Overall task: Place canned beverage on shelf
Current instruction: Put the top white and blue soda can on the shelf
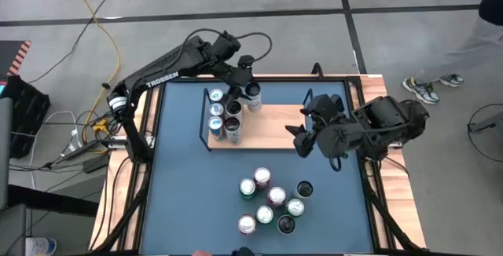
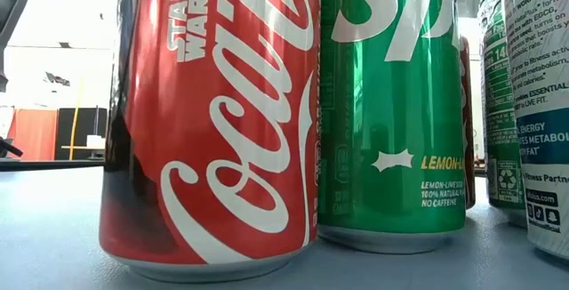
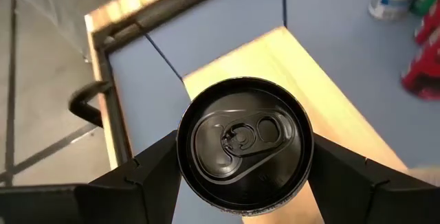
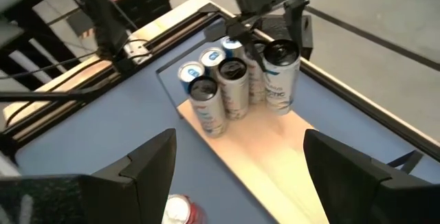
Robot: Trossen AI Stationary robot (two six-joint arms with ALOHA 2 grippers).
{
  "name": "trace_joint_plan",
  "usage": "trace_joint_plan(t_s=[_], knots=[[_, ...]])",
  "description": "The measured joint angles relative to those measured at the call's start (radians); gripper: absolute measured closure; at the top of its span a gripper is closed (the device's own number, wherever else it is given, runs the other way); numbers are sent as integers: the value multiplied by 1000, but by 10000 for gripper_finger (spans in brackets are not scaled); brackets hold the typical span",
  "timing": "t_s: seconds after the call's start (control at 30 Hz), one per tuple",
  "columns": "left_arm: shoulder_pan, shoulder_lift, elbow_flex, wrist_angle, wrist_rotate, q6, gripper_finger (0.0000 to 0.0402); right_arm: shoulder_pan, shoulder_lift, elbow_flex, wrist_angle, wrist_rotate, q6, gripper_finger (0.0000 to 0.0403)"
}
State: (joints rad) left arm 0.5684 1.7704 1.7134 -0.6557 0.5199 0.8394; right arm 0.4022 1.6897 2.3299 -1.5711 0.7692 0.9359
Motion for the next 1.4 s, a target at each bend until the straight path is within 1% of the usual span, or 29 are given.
trace_joint_plan(t_s=[0.13, 0.27, 0.4, 0.7, 0.8, 0.9, 1.1, 1.23, 1.4], knots=[[15, 0, 0, 53, 15, -17, 158, -26, 0, 0, 0, -1, -3, 101], [16, 0, 0, 60, -9, -7, 158, -41, 0, 0, 0, -2, -3, 101], [17, -1, -9, 80, 6, -6, 158, -46, 0, 0, 0, -4, -21, 101], [12, 0, -82, 119, -64, -36, 157, -45, 0, 0, 0, -4, -29, 101], [10, 0, -81, 146, -54, -56, 157, -45, 0, 0, 0, -3, -29, 101], [9, 0, -80, 133, -45, -93, 157, -45, 0, 0, 0, -3, -30, 101], [-21, 0, -80, 127, -113, -74, 156, -45, 0, 0, 0, -2, -47, 101], [-25, 0, -80, 112, -114, -93, 156, -45, 0, 0, 0, 0, -51, 101], [-24, 0, -80, 106, -145, -111, 156, -45, 0, 0, 0, 0, -55, 101]])
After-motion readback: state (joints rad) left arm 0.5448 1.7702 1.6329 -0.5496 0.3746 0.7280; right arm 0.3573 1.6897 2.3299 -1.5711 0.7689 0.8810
